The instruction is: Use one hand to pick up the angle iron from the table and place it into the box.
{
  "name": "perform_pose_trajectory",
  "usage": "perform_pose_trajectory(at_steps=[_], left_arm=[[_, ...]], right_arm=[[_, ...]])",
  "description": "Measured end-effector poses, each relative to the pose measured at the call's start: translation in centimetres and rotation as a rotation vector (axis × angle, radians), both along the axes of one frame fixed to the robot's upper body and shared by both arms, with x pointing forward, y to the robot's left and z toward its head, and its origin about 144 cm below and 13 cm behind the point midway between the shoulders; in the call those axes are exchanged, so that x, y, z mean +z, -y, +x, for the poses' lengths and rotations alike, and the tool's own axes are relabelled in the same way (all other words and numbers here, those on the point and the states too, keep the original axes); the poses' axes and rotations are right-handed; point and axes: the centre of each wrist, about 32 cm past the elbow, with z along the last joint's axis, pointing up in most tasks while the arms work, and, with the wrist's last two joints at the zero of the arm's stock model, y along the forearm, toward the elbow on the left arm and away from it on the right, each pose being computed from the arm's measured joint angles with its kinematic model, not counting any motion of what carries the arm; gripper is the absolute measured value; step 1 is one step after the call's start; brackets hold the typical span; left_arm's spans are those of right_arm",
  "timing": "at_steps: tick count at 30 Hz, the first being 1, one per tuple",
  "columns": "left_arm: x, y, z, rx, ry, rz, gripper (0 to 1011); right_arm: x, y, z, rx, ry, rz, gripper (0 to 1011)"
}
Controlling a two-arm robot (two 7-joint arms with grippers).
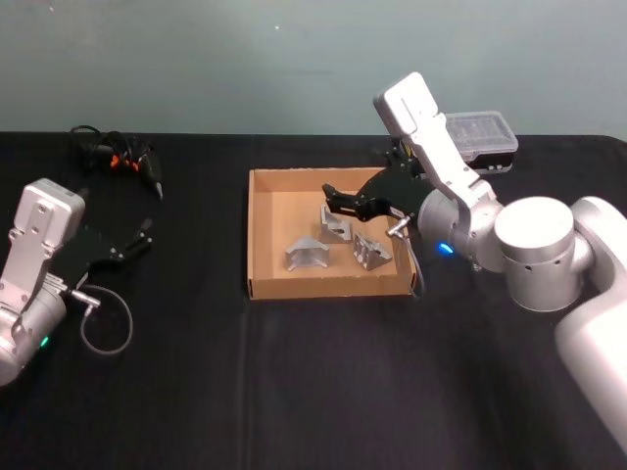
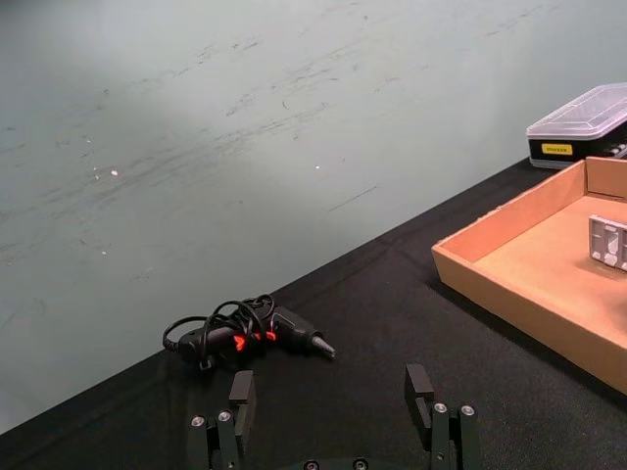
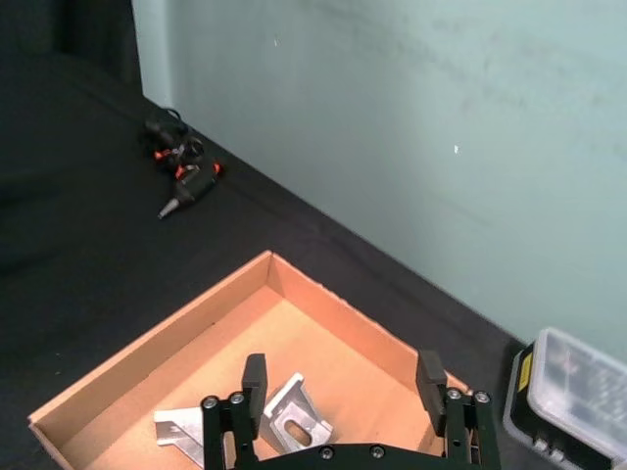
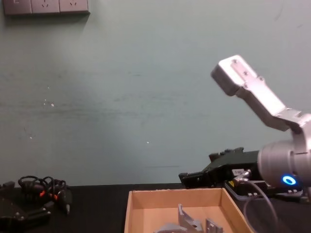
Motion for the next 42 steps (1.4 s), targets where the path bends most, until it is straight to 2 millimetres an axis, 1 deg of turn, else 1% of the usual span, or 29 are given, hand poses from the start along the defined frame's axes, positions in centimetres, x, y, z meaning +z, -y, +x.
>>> perform_pose_trajectory(at_steps=[3,9,13,16,17,20,25,28,42], left_arm=[[0.0,0.0,0.0,0.000,0.000,0.000,1000],[0.0,0.0,0.0,0.000,0.000,0.000,1000],[0.0,0.0,0.0,0.000,0.000,0.000,1000],[0.0,0.0,0.0,0.000,0.000,0.000,1000],[0.0,0.0,0.0,0.000,0.000,0.000,1000],[0.0,0.0,0.0,0.000,0.000,0.000,1000],[0.0,0.0,0.0,0.000,0.000,0.000,1000],[0.0,0.0,0.0,0.000,0.000,0.000,1000],[0.0,0.0,0.0,0.000,0.000,0.000,1000]], right_arm=[[0.2,0.6,-1.1,0.015,0.053,-0.005,1003],[-0.1,2.5,-3.6,0.017,0.164,-0.010,1002],[-0.3,3.4,-4.5,0.007,0.198,-0.007,1003],[-0.7,4.6,-5.7,-0.010,0.246,-0.009,1003],[-0.7,4.6,-5.7,-0.010,0.246,-0.009,1003],[-1.3,5.7,-6.9,-0.029,0.295,-0.012,1003],[-2.1,6.7,-7.9,-0.048,0.327,-0.022,1003],[-2.7,7.4,-8.5,-0.059,0.337,-0.023,1003],[-2.5,7.2,-8.3,-0.055,0.338,-0.023,1003]])
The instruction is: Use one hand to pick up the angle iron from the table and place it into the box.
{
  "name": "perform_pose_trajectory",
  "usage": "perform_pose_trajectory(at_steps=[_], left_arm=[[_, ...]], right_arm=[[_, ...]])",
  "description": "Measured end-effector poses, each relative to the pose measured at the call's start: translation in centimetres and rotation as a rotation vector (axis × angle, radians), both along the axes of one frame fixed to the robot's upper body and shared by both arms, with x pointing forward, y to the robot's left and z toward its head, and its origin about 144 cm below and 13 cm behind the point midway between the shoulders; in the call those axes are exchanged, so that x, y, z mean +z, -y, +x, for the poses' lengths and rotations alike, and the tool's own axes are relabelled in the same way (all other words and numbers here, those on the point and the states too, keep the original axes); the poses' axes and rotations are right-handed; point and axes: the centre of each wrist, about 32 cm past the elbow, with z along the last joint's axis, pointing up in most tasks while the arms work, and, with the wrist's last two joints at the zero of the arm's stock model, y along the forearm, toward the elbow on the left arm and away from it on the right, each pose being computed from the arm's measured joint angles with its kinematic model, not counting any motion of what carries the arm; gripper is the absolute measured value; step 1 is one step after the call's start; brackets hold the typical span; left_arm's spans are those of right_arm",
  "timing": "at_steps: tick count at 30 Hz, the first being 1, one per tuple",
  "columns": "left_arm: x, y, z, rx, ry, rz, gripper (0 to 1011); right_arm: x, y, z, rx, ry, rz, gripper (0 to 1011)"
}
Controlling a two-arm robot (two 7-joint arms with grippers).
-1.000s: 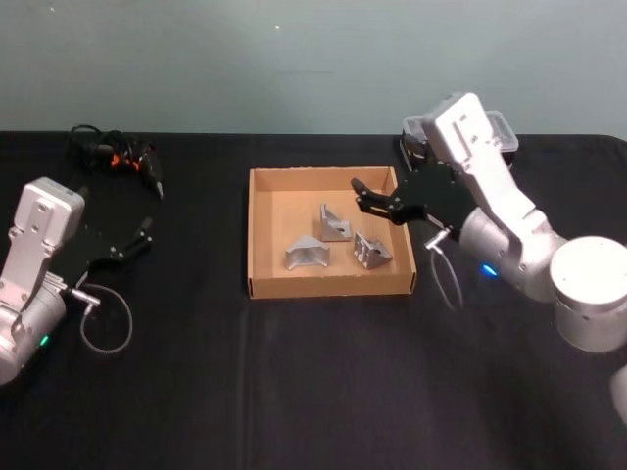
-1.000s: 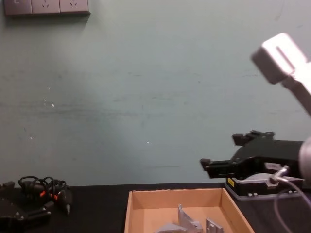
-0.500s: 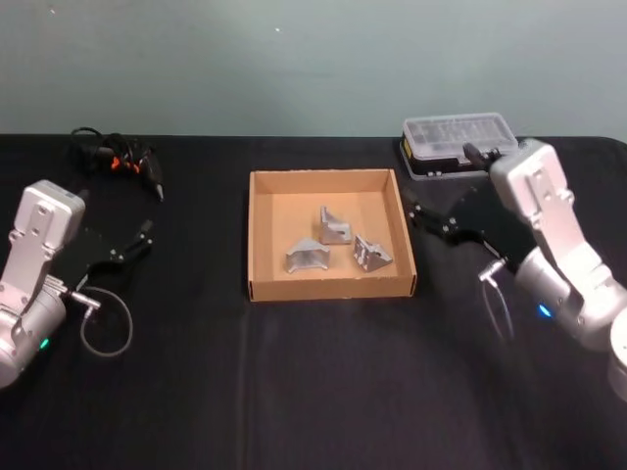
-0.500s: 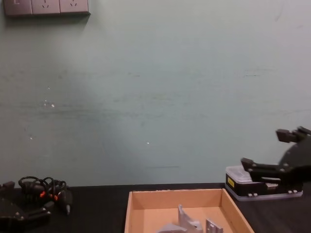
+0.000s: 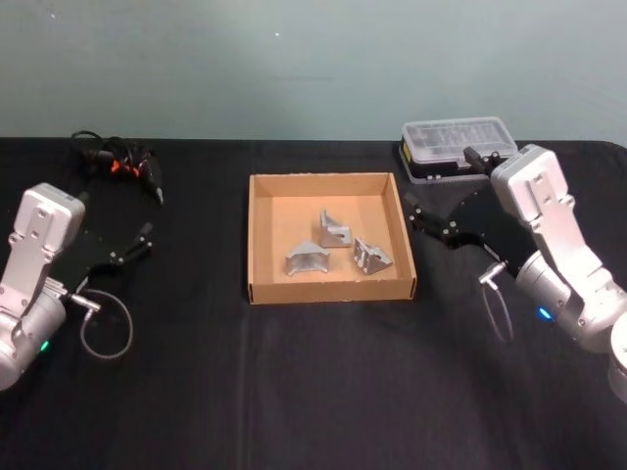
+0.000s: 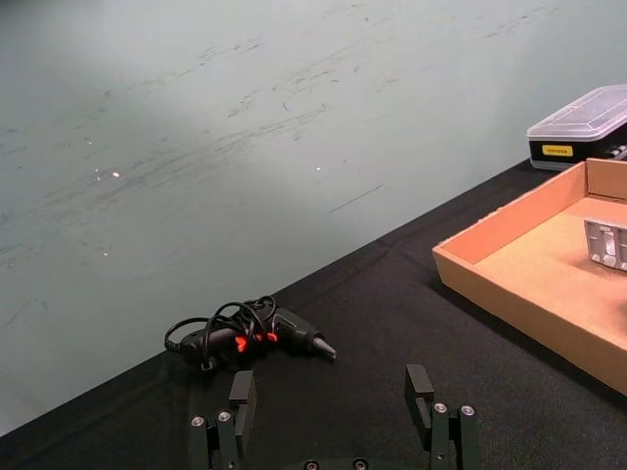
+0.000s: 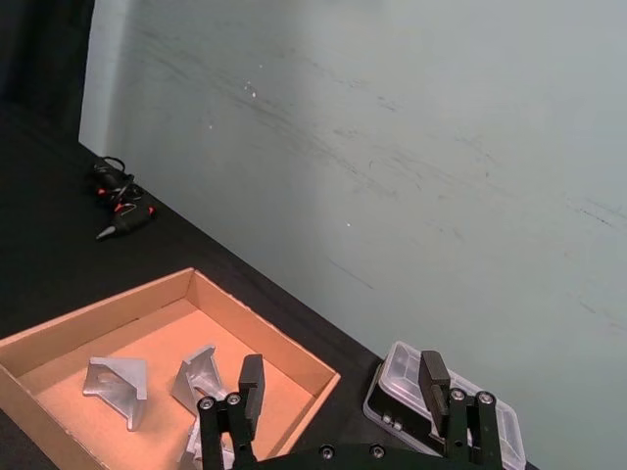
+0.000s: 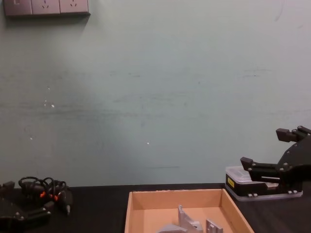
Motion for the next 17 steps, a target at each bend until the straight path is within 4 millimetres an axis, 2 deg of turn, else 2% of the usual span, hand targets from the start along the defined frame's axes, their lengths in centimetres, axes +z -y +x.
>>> perform_pose_trajectory(at_steps=[17], left_arm=[[0.00,0.00,0.00,0.000,0.000,0.000,1000]], right_arm=[[0.07,-0.08,0.06,0.001,-0.003,0.000,1003]])
